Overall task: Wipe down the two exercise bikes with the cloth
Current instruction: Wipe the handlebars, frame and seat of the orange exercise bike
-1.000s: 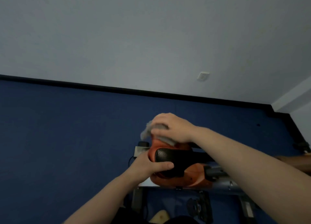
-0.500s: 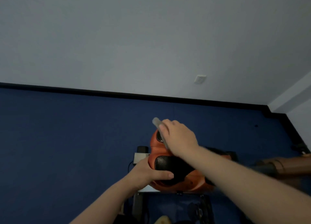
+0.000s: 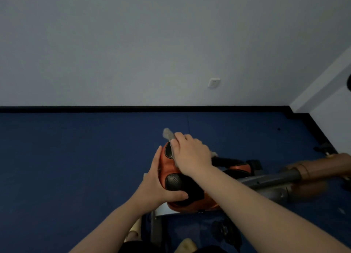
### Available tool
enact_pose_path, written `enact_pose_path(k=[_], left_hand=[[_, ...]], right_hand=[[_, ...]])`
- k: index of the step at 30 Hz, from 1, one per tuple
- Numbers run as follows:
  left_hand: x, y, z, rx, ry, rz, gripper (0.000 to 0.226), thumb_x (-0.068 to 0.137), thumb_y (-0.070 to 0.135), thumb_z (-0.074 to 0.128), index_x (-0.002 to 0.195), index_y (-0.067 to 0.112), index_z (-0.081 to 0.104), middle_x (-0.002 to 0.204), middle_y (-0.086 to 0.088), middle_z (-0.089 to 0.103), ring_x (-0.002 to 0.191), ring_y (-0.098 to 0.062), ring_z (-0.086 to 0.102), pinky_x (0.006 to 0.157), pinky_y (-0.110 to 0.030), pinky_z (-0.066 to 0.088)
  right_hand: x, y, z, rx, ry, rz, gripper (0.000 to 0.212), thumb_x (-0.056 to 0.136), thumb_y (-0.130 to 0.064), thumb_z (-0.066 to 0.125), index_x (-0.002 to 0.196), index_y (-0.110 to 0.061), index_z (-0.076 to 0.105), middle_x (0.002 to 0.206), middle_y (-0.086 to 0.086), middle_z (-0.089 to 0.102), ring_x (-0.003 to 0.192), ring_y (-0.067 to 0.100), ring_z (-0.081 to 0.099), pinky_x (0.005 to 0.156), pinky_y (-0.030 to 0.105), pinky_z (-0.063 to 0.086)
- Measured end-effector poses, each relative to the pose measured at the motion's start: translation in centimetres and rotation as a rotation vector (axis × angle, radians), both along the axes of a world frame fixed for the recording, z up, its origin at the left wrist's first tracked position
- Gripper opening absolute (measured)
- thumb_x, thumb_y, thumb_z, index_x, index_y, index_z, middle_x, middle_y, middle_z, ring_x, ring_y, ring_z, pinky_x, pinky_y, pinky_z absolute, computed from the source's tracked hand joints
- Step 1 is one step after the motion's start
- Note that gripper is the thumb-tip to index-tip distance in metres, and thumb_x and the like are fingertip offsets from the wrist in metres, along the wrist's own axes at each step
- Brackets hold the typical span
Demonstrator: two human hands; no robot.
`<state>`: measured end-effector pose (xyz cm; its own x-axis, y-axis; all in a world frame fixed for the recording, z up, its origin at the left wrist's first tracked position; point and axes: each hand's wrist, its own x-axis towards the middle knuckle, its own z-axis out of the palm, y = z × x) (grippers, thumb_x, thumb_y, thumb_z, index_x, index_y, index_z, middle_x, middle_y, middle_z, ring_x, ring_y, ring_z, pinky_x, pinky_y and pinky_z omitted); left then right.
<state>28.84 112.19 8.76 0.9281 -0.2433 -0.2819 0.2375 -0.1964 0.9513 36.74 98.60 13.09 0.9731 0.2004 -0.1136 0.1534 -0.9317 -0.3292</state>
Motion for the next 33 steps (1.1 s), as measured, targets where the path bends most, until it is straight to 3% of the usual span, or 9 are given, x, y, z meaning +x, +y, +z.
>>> enact_pose_path(k=[3,8,13,17,21,24,28,30,33], left_hand=[[0.1,0.1,-0.2,0.010,-0.014,-0.006,0.138,0.045,0.044,0.097,0.140,0.066,-0.001,0.144,0.013,0.041,0.123,-0.009,0.056,0.101,-0.039,0.050],[0.1,0.0,-0.5,-0.008,-0.012,0.006,0.139,0.046,0.045,0.097,0.139,0.067,-0.003,0.143,0.015,0.039,0.120,-0.004,0.057,0.099,-0.035,0.052],[-0.1,-0.1,-0.6,-0.016,-0.002,0.033,0.140,0.044,0.047,0.096,0.141,0.066,-0.004,0.139,0.013,0.046,0.114,-0.002,0.061,0.088,-0.021,0.054],[-0.1,-0.1,-0.3,0.006,0.014,0.019,0.143,0.046,0.048,0.096,0.143,0.063,-0.008,0.143,0.015,0.044,0.121,-0.003,0.057,0.100,-0.034,0.051],[-0.3,-0.3,-0.3,0.041,0.026,0.014,0.142,0.048,0.051,0.095,0.143,0.061,-0.010,0.139,0.014,0.047,0.117,-0.003,0.059,0.098,-0.030,0.052],[-0.8,-0.2,-0.3,0.030,0.068,0.051,0.143,0.048,0.052,0.094,0.145,0.057,-0.010,0.136,0.019,0.049,0.114,0.001,0.060,0.093,-0.021,0.051],[-1.1,-0.4,-0.2,0.020,0.105,0.044,0.111,0.051,0.046,0.093,0.145,0.025,0.038,0.119,0.008,0.068,0.108,-0.009,0.066,0.096,-0.034,0.052],[-1.3,-0.7,-0.3,-0.001,0.150,0.031,0.080,0.057,0.043,0.090,0.127,0.021,0.058,0.112,0.003,0.072,0.106,-0.015,0.068,0.095,-0.036,0.053],[-1.4,-0.7,-0.2,-0.027,0.155,0.032,0.070,0.060,0.038,0.089,0.122,0.021,0.061,0.111,0.002,0.073,0.104,-0.016,0.069,0.087,-0.028,0.056]], right_hand=[[-0.5,-4.5,-0.1,0.032,0.033,0.055,0.037,0.102,-0.047,0.020,0.129,-0.031,0.039,0.123,0.002,0.058,0.106,0.028,0.060,0.079,0.042,0.046],[0.0,-8.6,-0.3,-0.365,0.169,-0.017,0.028,0.099,-0.027,0.034,0.122,-0.020,0.047,0.123,0.006,0.059,0.103,0.030,0.059,0.074,0.040,0.044],[1.5,0.7,0.2,-0.078,0.121,-0.059,0.037,0.101,-0.034,0.019,0.122,-0.030,0.049,0.126,0.006,0.056,0.114,0.034,0.054,0.084,0.046,0.036],[0.9,0.6,-0.5,0.052,-0.010,0.222,0.038,0.100,-0.049,0.026,0.124,-0.036,0.053,0.129,-0.005,0.054,0.119,0.024,0.047,0.087,0.043,0.035],[2.6,-5.2,-1.0,0.321,0.254,0.171,0.042,0.101,-0.054,0.029,0.138,-0.040,0.043,0.142,-0.007,0.048,0.127,0.017,0.046,0.094,0.039,0.040],[3.7,-3.9,-0.6,0.204,0.337,0.078,0.044,0.102,-0.053,0.021,0.127,-0.030,0.048,0.129,0.004,0.058,0.117,0.027,0.054,0.088,0.040,0.042],[0.9,-1.1,-1.0,0.058,-0.050,0.444,0.049,0.092,-0.061,0.017,0.130,-0.043,0.043,0.141,-0.007,0.042,0.129,0.021,0.037,0.095,0.046,0.037],[2.3,-1.9,-0.2,0.140,0.093,0.473,0.044,0.096,-0.060,0.027,0.132,-0.043,0.045,0.142,-0.009,0.042,0.130,0.018,0.037,0.097,0.044,0.037],[4.5,-2.2,-0.2,0.244,0.359,0.201,0.043,0.100,-0.057,0.027,0.128,-0.034,0.049,0.130,-0.001,0.056,0.121,0.023,0.051,0.091,0.040,0.042]])
